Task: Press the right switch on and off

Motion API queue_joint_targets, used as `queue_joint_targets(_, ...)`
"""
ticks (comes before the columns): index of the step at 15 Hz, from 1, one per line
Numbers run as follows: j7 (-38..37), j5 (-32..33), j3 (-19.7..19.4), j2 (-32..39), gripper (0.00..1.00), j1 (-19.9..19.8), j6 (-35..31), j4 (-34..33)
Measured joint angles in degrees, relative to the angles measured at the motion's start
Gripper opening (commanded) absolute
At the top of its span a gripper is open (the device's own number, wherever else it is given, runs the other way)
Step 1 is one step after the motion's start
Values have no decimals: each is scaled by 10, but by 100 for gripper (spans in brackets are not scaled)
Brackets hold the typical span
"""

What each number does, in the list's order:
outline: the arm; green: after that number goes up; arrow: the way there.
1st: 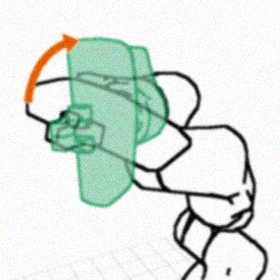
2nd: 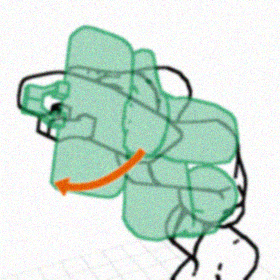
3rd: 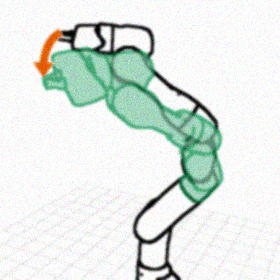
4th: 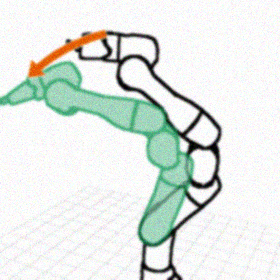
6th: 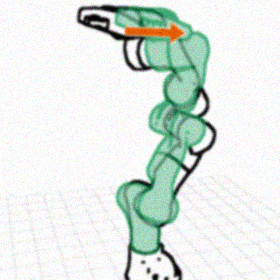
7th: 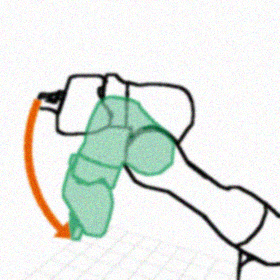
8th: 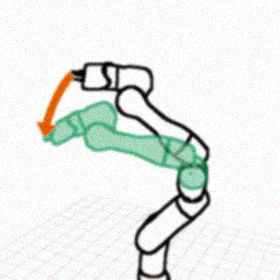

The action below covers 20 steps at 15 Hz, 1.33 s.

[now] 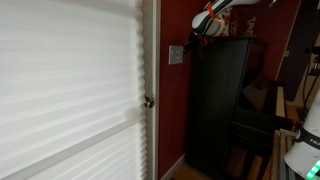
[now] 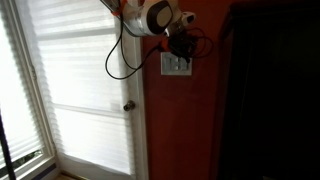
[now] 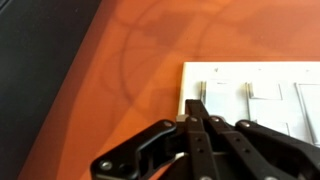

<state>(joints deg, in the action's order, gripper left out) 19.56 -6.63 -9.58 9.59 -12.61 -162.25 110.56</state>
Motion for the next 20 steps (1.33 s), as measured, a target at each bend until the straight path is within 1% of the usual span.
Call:
queue_joint_targets(8, 0, -9, 2, 9, 0, 0, -2, -6)
queue_joint_targets(20, 2, -43, 3, 16, 0, -1, -4, -15)
